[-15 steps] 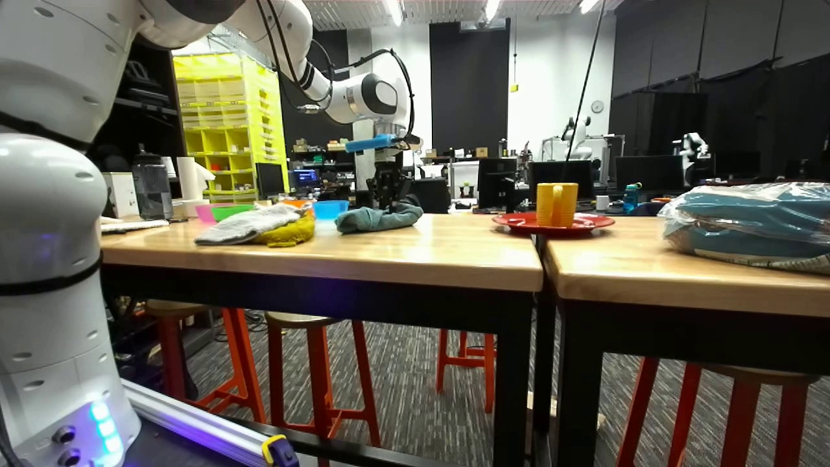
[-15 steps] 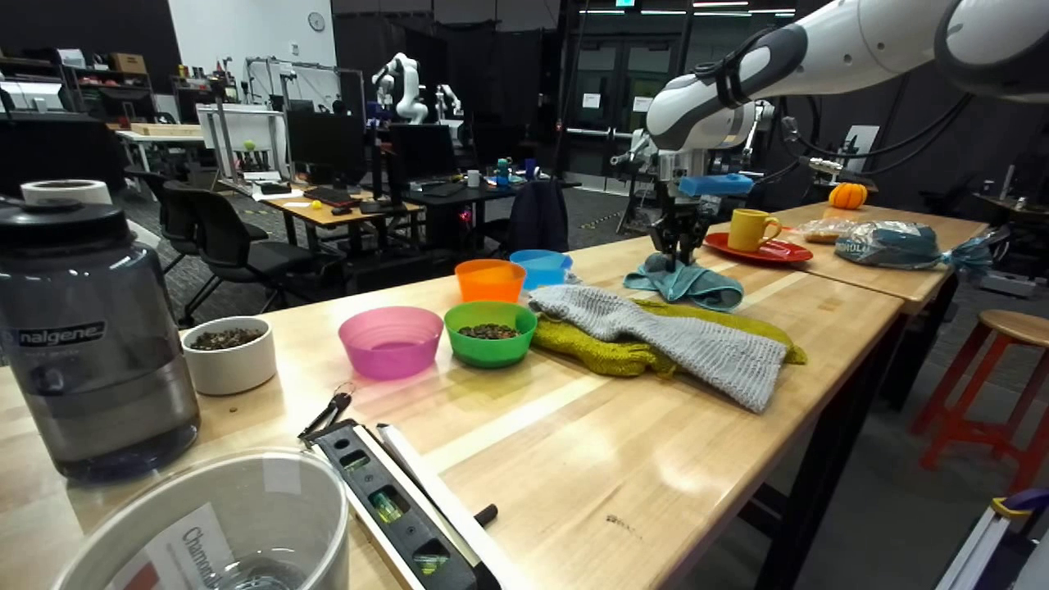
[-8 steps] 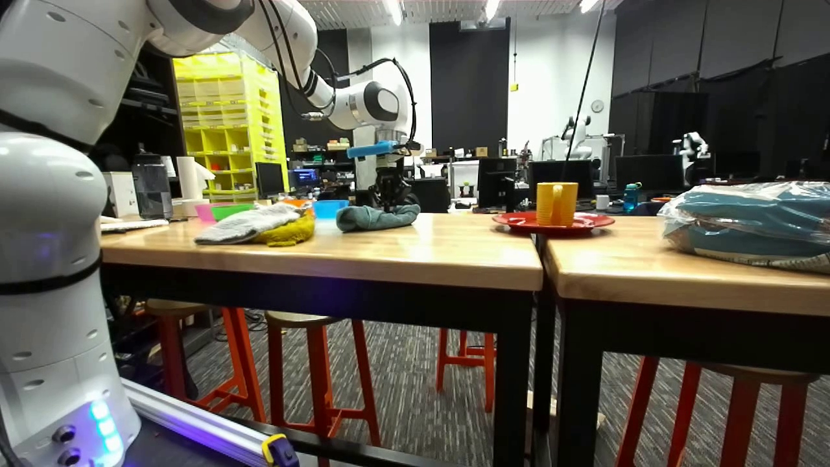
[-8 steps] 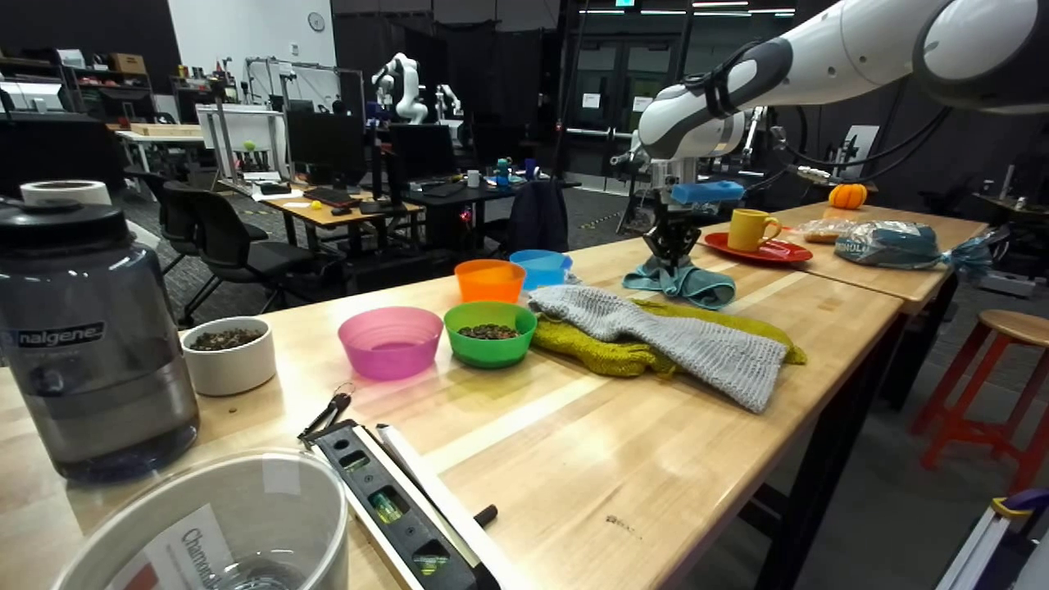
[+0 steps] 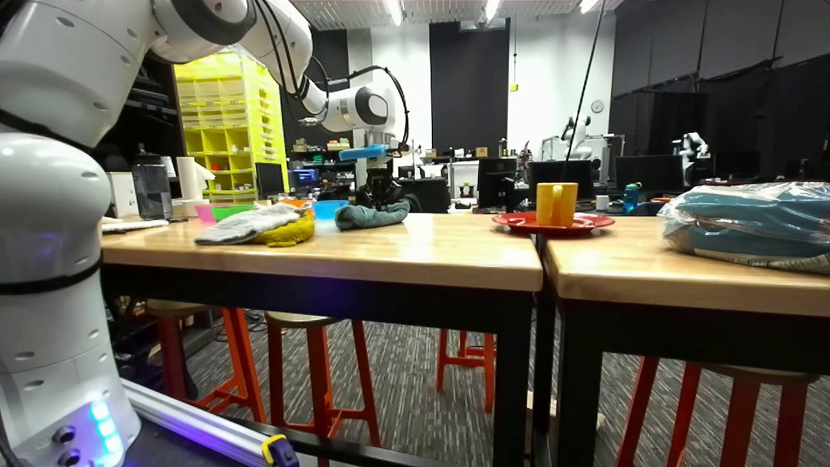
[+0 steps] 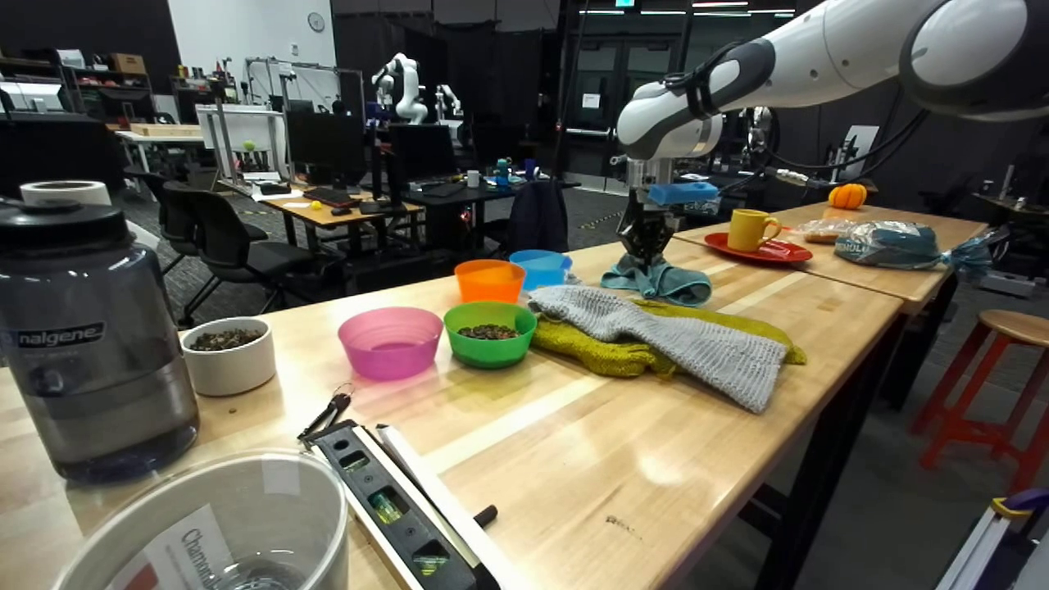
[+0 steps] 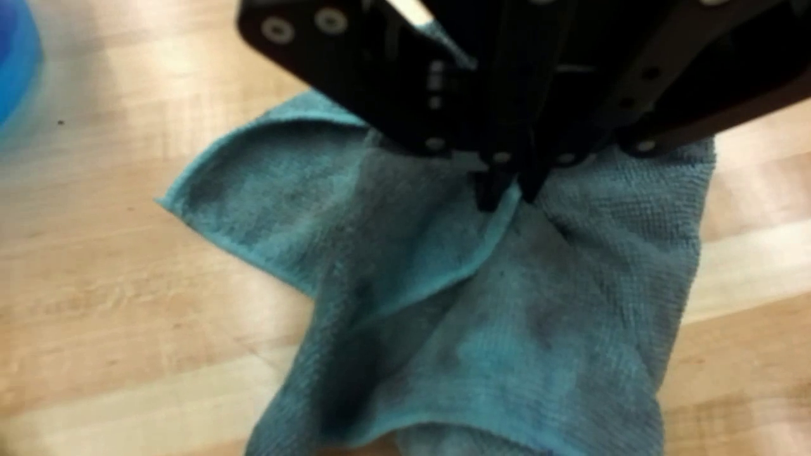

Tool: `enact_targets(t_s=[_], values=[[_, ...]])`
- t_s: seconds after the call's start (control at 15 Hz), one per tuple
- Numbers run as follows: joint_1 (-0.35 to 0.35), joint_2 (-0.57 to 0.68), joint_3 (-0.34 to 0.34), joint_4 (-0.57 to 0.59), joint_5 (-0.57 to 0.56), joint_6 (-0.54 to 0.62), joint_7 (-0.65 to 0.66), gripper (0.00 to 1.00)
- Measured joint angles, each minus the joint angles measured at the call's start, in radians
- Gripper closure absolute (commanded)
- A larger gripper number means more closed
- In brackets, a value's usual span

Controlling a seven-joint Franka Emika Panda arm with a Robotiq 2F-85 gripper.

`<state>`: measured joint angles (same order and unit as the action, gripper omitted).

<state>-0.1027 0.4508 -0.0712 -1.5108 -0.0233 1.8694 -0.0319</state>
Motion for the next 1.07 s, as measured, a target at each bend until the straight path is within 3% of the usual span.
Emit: enact_targets(t_s=[0.67,0.73,0.8,1.07], values=[[0.082,0.075,0.066,0.11,0.0,0.031,-0.023,0.99],[0.088,0.08,0.067,0.118,0.0,0.031,-0.023,0.88],[0.092,0.085,0.068,0.125,0.0,0.03,-0.025,0.69],[0.097,0.092,0.07,0.142,-0.001,0.016,-0.036,0.46]])
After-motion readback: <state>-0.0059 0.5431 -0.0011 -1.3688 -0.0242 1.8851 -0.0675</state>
